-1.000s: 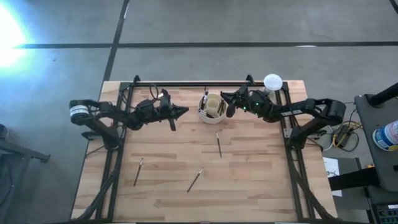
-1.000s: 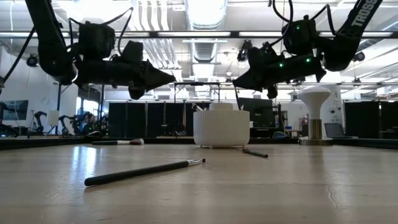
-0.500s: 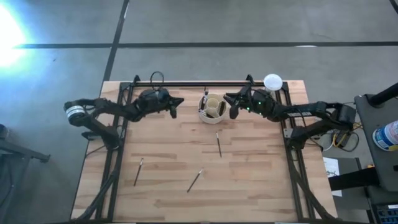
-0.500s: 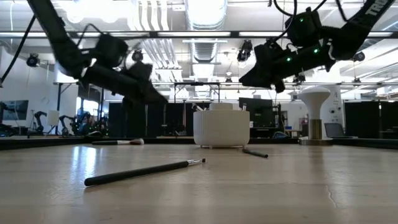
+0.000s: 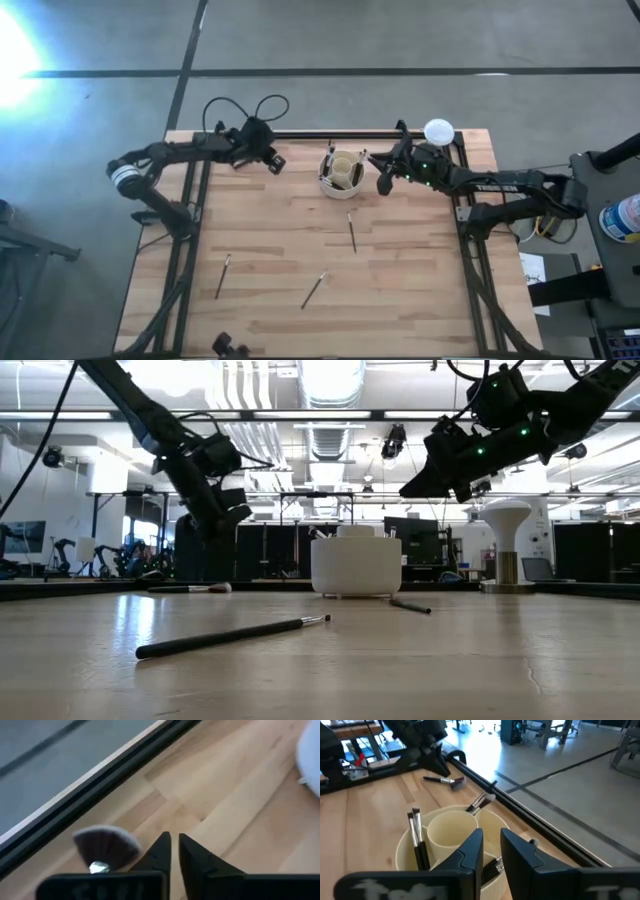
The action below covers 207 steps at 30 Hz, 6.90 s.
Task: Put items in baskets/containers
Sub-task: Put the black silver highlighter brush into the pen organizer
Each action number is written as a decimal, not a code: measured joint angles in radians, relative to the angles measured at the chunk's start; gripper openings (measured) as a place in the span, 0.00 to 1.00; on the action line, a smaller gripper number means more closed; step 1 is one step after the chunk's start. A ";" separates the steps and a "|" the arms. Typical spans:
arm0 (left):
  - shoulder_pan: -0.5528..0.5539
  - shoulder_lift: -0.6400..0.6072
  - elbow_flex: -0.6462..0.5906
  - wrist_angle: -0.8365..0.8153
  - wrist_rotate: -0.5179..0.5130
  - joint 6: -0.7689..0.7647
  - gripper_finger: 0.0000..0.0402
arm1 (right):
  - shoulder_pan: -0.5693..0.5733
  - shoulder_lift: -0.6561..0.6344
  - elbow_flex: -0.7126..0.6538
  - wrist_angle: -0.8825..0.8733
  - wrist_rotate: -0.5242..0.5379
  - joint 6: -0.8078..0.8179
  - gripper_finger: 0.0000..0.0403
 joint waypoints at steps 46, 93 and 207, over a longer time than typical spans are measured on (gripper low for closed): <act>0.236 0.269 0.144 -0.282 0.109 0.145 0.11 | 0.040 0.003 -0.039 0.028 -0.031 -0.048 0.15; -0.301 -0.026 -0.156 0.327 0.093 -0.377 0.22 | 0.040 0.003 -0.042 0.026 -0.032 -0.047 0.15; -0.491 0.384 -0.152 0.889 -0.249 -0.390 0.23 | 0.040 0.003 -0.043 0.015 -0.031 -0.063 0.15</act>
